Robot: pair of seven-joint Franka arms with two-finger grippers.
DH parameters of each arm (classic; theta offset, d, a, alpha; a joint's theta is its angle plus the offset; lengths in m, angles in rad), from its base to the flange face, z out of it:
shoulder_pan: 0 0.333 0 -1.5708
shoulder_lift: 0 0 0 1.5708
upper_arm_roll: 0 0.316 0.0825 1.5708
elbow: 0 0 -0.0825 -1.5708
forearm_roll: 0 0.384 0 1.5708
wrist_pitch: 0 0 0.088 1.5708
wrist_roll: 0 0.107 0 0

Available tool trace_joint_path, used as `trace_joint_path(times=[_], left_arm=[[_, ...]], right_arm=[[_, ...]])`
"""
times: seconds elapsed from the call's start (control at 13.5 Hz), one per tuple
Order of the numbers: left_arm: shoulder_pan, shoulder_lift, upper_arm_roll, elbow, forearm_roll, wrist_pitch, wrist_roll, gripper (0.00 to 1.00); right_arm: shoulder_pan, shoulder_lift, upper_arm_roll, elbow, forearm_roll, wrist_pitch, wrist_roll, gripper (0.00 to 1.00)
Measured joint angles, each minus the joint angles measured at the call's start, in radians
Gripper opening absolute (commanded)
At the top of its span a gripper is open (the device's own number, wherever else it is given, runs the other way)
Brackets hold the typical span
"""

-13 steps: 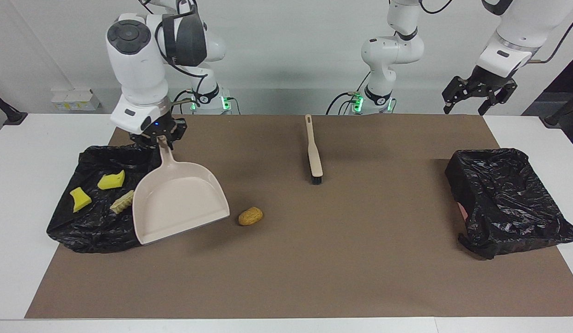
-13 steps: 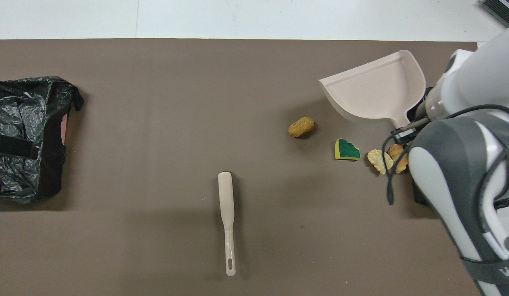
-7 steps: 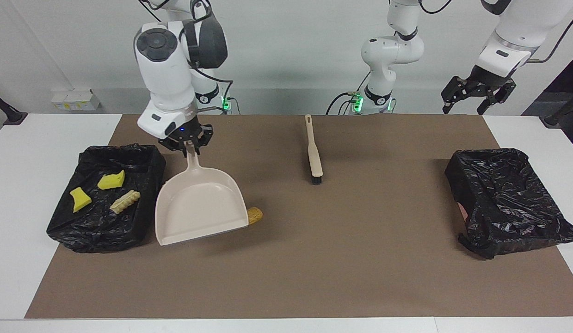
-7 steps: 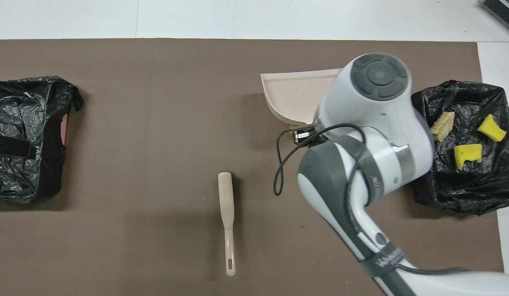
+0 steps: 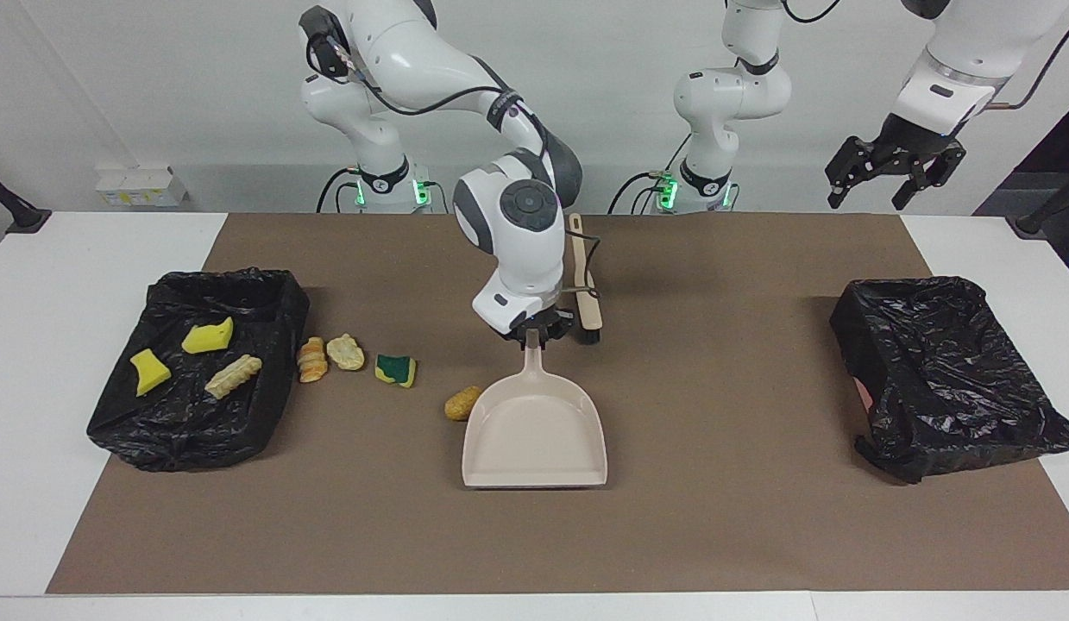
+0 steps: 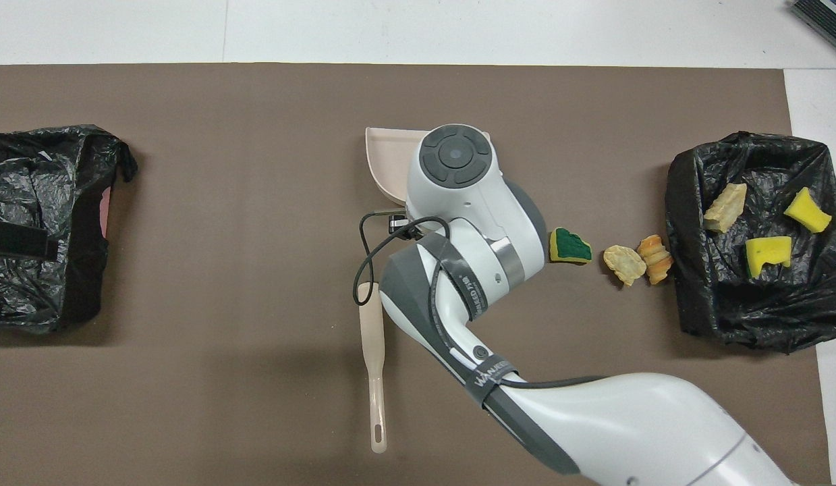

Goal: Sweep and dump trash in bin
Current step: 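Lower the dustpan at the middle, open the right gripper and withdraw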

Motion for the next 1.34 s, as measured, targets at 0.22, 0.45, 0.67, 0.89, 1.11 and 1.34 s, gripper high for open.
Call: trace_joint_path(times=[0.22, 0.45, 0.67, 0.89, 1.11, 1.34], left_arm=[[0.0, 0.0, -0.003, 0.0, -0.003, 0.0, 0.0, 1.0], [0.0, 0.0, -0.001, 0.0, -0.003, 0.0, -0.001, 1.0], [0.004, 0.0, 0.018, 0.0, -0.003, 0.0, -0.003, 1.0], [0.003, -0.001, 0.016, 0.0, -0.003, -0.001, -0.003, 1.0], [0.003, -0.001, 0.014, 0.0, -0.003, -0.001, -0.003, 1.0], [0.004, -0.001, 0.018, 0.0, -0.003, -0.001, -0.003, 1.0]], right_arm=[[0.027, 0.043, -0.007, 0.034, -0.012, 0.016, 0.012, 1.0], [0.038, 0.039, -0.002, 0.051, -0.077, -0.019, 0.012, 1.0], [0.063, -0.02, 0.0, 0.055, -0.081, -0.098, 0.011, 1.0], [0.063, -0.124, 0.0, 0.015, -0.063, -0.21, -0.013, 1.0], [0.085, -0.251, 0.012, -0.146, -0.012, -0.217, 0.002, 1.0], [0.151, -0.346, 0.018, -0.323, -0.009, -0.125, 0.081, 1.0]])
